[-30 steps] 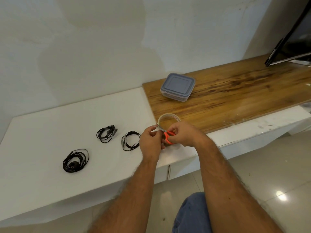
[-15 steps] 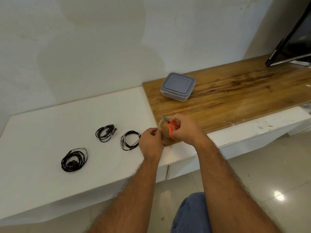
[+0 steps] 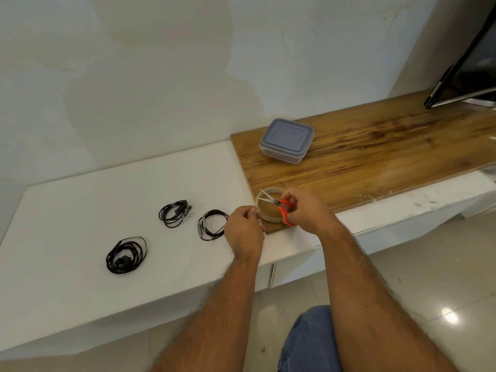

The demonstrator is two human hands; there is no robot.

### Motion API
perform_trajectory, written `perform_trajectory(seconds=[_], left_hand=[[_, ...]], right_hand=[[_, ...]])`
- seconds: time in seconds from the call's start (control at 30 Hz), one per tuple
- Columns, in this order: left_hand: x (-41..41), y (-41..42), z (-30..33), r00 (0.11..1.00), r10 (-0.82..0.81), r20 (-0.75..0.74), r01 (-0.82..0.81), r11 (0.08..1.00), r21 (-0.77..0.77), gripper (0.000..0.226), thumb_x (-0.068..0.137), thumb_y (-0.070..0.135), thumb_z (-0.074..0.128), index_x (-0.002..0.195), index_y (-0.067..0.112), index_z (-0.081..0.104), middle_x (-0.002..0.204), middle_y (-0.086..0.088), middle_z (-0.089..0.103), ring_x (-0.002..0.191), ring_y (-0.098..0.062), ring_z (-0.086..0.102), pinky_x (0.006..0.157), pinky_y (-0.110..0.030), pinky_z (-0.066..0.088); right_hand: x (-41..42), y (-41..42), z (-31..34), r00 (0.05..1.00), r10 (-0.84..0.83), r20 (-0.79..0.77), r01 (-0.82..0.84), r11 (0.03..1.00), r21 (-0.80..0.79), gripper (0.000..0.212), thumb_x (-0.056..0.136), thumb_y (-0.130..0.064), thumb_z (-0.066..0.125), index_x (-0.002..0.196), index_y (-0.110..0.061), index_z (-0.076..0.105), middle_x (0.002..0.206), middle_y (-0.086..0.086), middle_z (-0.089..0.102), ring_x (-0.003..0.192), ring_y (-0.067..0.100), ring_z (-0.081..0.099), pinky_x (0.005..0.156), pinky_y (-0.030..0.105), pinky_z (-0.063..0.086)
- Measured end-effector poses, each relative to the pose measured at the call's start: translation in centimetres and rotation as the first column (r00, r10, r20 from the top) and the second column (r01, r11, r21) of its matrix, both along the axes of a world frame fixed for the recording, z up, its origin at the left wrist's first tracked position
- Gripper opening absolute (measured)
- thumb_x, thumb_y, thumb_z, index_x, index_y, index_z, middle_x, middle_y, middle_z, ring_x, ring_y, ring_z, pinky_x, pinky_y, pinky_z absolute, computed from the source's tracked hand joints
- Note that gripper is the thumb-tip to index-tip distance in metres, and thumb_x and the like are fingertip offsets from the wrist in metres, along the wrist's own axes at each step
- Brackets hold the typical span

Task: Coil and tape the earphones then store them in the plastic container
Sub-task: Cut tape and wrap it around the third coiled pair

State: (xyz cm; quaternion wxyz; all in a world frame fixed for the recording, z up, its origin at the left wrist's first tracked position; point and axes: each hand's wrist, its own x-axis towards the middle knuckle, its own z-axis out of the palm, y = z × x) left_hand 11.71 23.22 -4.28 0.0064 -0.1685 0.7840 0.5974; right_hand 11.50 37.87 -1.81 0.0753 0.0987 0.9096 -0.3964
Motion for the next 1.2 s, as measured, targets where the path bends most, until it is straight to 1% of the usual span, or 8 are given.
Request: perform_trajectory(seconds=[0.1,0.23,0.3,0.53,0.7,0.87,1.03,1.2], left_hand=[[0.4,0.0,0.1,0.999,0.05,0.01,-0.051,0.998,0.028,0.015,0.099,0.018,0.049,0.095,0.021,0.064,0.083,0.004,0.068,0.053,-0.01,0.065,0.056,-0.035,0.059],[1.2,-0.5,0.2,0.991,0.127,0.027,-0.129,0.988,0.088,0.016,0.1,0.017,0.047,0.096,0.021,0.062,0.087,0.003,0.067,0.042,-0.001,0.059,0.043,-0.026,0.05],[1.6,-1.0,0.4,0.989,0.142,0.033,-0.145,0.985,0.093,0.017,0.1,0.016,0.047,0.096,0.021,0.062,0.088,0.003,0.067,0.042,-0.001,0.06,0.039,-0.024,0.047],[2.8,-2.2,0.8,0.986,0.153,0.066,-0.159,0.983,0.094,0.017,0.099,0.014,0.046,0.101,0.018,0.063,0.085,0.008,0.065,0.042,0.001,0.059,0.039,-0.023,0.048],[3.8,-2.9,0.7,0.977,0.195,0.088,-0.202,0.976,0.079,0.019,0.099,0.015,0.046,0.103,0.014,0.065,0.09,0.004,0.067,0.043,0.003,0.059,0.038,-0.02,0.047],[3.7,-3.9,0.9,0.971,0.216,0.103,-0.221,0.974,0.043,0.019,0.097,0.017,0.048,0.098,0.012,0.067,0.092,0.001,0.069,0.046,-0.001,0.061,0.037,-0.02,0.046],[2.9,-4.4,1.6,0.974,0.212,0.08,-0.214,0.977,0.018,0.02,0.097,0.018,0.049,0.083,0.02,0.063,0.089,0.003,0.071,0.046,0.0,0.062,0.041,-0.023,0.048],[2.6,-4.3,2.1,0.972,0.217,0.094,-0.221,0.974,0.039,0.018,0.098,0.017,0.049,0.091,0.015,0.066,0.089,0.002,0.071,0.049,-0.002,0.062,0.04,-0.022,0.048]], right_hand=[[0.1,0.0,0.0,1.0,-0.014,-0.001,0.014,1.0,0.008,0.041,0.074,-0.013,0.082,0.108,-0.025,0.064,0.1,-0.005,0.064,0.094,0.013,0.059,0.079,0.032,0.055],[0.1,-0.1,-0.2,0.997,-0.064,-0.037,0.064,0.998,-0.011,0.037,0.077,-0.019,0.08,0.11,-0.026,0.063,0.095,-0.009,0.064,0.092,0.01,0.06,0.073,0.026,0.048],[0.0,-0.3,-0.1,0.996,-0.077,-0.043,0.077,0.997,0.001,0.037,0.078,-0.022,0.08,0.111,-0.027,0.063,0.093,-0.01,0.063,0.091,0.011,0.06,0.075,0.029,0.05],[-0.5,-1.8,0.5,0.994,-0.112,-0.021,0.114,0.982,0.148,0.037,0.077,-0.032,0.081,0.11,-0.025,0.067,0.097,-0.004,0.065,0.091,0.014,0.06,0.074,0.032,0.052],[-0.5,-2.4,0.6,0.99,-0.14,-0.014,0.14,0.974,0.177,0.039,0.072,-0.039,0.084,0.106,-0.029,0.068,0.096,-0.006,0.067,0.09,0.014,0.061,0.074,0.035,0.054],[-0.4,-2.1,0.8,0.997,-0.07,0.031,0.065,0.988,0.139,0.035,0.07,-0.033,0.086,0.1,-0.027,0.069,0.09,-0.007,0.065,0.086,0.013,0.059,0.069,0.03,0.048],[0.1,-1.5,1.0,0.998,-0.046,0.045,0.04,0.993,0.114,0.034,0.072,-0.026,0.085,0.103,-0.025,0.069,0.095,-0.004,0.067,0.09,0.014,0.061,0.079,0.035,0.054],[0.1,-1.4,0.9,0.992,-0.118,0.043,0.111,0.982,0.154,0.032,0.074,-0.034,0.083,0.102,-0.026,0.068,0.095,-0.004,0.066,0.09,0.016,0.06,0.072,0.031,0.049]])
